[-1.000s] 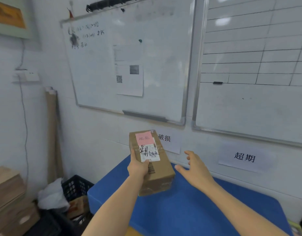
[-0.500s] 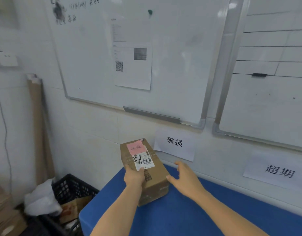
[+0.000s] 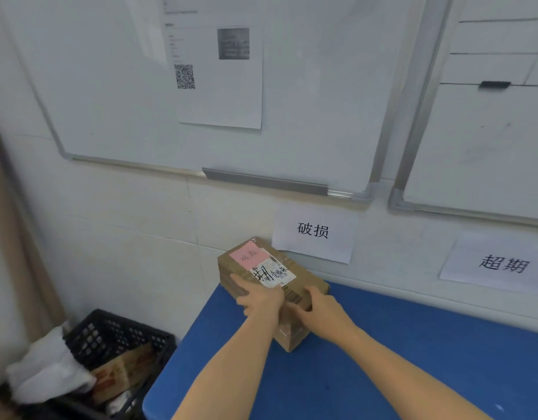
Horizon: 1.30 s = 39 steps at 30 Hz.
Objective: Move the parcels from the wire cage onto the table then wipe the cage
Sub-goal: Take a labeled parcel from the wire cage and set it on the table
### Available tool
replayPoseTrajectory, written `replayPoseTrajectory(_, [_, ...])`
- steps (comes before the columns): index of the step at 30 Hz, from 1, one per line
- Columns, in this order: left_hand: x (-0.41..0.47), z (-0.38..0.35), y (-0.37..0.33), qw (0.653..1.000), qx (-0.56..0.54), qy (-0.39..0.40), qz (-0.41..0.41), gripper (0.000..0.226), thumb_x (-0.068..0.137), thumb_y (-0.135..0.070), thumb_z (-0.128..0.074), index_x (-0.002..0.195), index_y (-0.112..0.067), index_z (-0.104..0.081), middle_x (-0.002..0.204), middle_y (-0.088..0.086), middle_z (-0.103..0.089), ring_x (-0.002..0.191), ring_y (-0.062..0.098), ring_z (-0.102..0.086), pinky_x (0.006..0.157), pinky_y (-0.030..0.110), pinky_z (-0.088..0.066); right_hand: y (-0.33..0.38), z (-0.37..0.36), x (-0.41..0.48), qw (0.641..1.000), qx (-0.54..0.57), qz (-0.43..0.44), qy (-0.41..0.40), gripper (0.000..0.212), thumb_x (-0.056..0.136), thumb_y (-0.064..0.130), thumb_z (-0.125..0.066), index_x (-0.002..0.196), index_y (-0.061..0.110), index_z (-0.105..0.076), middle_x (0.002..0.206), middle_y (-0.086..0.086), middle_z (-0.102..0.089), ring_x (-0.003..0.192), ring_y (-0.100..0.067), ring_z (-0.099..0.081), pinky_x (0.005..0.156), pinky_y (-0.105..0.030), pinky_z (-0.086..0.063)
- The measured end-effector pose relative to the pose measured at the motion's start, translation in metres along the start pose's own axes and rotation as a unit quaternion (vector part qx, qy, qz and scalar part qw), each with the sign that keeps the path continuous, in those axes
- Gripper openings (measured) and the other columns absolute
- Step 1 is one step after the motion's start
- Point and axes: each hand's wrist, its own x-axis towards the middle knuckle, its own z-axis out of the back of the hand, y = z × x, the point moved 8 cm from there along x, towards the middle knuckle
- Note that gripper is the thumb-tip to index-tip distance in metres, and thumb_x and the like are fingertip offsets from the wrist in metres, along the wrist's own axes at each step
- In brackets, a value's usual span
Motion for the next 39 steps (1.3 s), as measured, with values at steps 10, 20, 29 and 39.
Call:
replayPoseTrajectory(10, [0.055,0.029,-0.036,0.969,0.204,0.037,-0.132,0.084,0.081,-0.045,-0.065,0.137,0.003,-0.025,0.124,0.013,-0.052,0.115,0.03,-0.051,0.092,0.036,-0.047,0.0,0.011,0.027,0.997,-0.047,-0.016,-0.057,0.058,0.09,0.04,-0.06,0.138,0.022,-0.033,0.122,-0.012,-0.046,0.105,-0.029,-0.054,0.082,-0.037,-0.049])
replayPoseTrajectory(20, [0.098,0.048,-0.071,0.931,0.311,0.04,-0.188,0.088,0.077,-0.043,-0.073,0.136,0.001,-0.025,0.135,0.017,-0.03,0.122,0.033,-0.044,0.102,0.037,-0.039,0.005,0.014,0.056,0.997,-0.038,-0.004,-0.074,0.054,0.096,0.026,-0.055,0.143,0.02,-0.029,0.122,-0.012,-0.049,0.092,-0.021,-0.051,0.081,-0.03,-0.048])
replayPoseTrajectory(29, [0.087,0.052,-0.098,0.866,0.405,0.009,-0.292,0.088,0.08,-0.052,-0.064,0.143,-0.007,-0.022,0.145,0.012,-0.031,0.135,0.03,-0.03,0.105,0.042,-0.033,0.014,0.029,0.059,0.983,-0.164,-0.03,-0.078,0.077,0.083,0.038,-0.067,0.143,0.018,-0.021,0.126,-0.009,-0.049,0.114,-0.026,-0.048,0.091,-0.039,-0.046])
replayPoseTrajectory(39, [0.0,0.01,-0.145,0.637,0.596,0.163,-0.461,0.077,0.094,-0.058,-0.036,0.153,-0.02,-0.004,0.16,0.001,0.0,0.147,0.02,-0.011,0.117,0.041,-0.018,0.078,0.084,0.021,0.974,-0.16,0.091,-0.132,0.087,0.087,0.037,-0.065,0.152,0.014,-0.014,0.147,-0.007,-0.04,0.131,-0.024,-0.041,0.106,-0.038,-0.035])
